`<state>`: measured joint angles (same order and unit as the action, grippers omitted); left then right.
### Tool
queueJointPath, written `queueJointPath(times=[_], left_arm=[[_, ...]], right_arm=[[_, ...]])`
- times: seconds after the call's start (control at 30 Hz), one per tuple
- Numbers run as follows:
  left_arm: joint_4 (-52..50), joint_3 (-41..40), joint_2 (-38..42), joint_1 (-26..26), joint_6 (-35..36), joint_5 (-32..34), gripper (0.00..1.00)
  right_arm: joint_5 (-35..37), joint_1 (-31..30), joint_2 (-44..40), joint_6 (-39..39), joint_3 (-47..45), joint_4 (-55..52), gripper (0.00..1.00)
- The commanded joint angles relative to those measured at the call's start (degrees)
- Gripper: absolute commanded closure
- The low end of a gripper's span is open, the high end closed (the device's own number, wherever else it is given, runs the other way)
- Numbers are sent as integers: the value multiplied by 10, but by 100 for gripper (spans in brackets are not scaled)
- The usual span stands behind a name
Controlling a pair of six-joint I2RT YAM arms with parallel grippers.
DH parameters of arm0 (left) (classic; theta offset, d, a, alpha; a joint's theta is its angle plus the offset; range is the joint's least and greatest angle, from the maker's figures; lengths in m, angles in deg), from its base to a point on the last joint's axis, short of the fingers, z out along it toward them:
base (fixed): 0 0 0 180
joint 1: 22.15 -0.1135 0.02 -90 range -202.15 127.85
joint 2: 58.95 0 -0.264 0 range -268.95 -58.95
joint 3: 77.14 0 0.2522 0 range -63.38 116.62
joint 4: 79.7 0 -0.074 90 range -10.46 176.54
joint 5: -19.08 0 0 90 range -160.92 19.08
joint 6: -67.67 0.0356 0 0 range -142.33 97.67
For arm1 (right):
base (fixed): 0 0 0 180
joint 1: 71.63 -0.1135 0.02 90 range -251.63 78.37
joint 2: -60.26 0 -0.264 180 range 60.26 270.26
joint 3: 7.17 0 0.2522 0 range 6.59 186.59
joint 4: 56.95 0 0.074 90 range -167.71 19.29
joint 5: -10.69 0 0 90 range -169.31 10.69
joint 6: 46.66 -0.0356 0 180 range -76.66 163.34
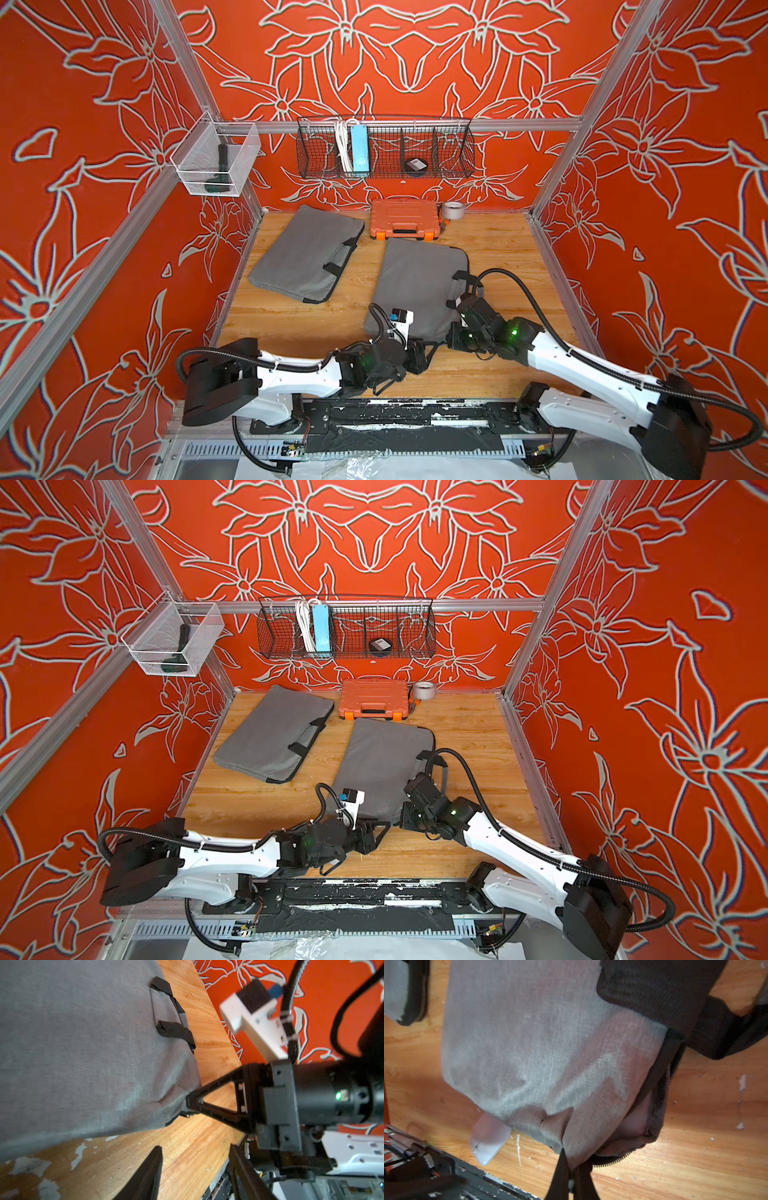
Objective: Put the mouse into the laptop bag
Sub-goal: Unzip the zipper on the zippered laptop bag.
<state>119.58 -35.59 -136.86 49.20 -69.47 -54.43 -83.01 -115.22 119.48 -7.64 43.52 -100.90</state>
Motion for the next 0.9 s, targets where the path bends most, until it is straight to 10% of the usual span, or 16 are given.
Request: queueJointPath(times=[0.0,0.87], left_arm=[[69,14,-45,13,69,43,46],[311,60,-297,11,177,43,55]], right_arm=[[-2,1,-6,-16,35,11,100],[-28,1,-23,-26,36,12,100]])
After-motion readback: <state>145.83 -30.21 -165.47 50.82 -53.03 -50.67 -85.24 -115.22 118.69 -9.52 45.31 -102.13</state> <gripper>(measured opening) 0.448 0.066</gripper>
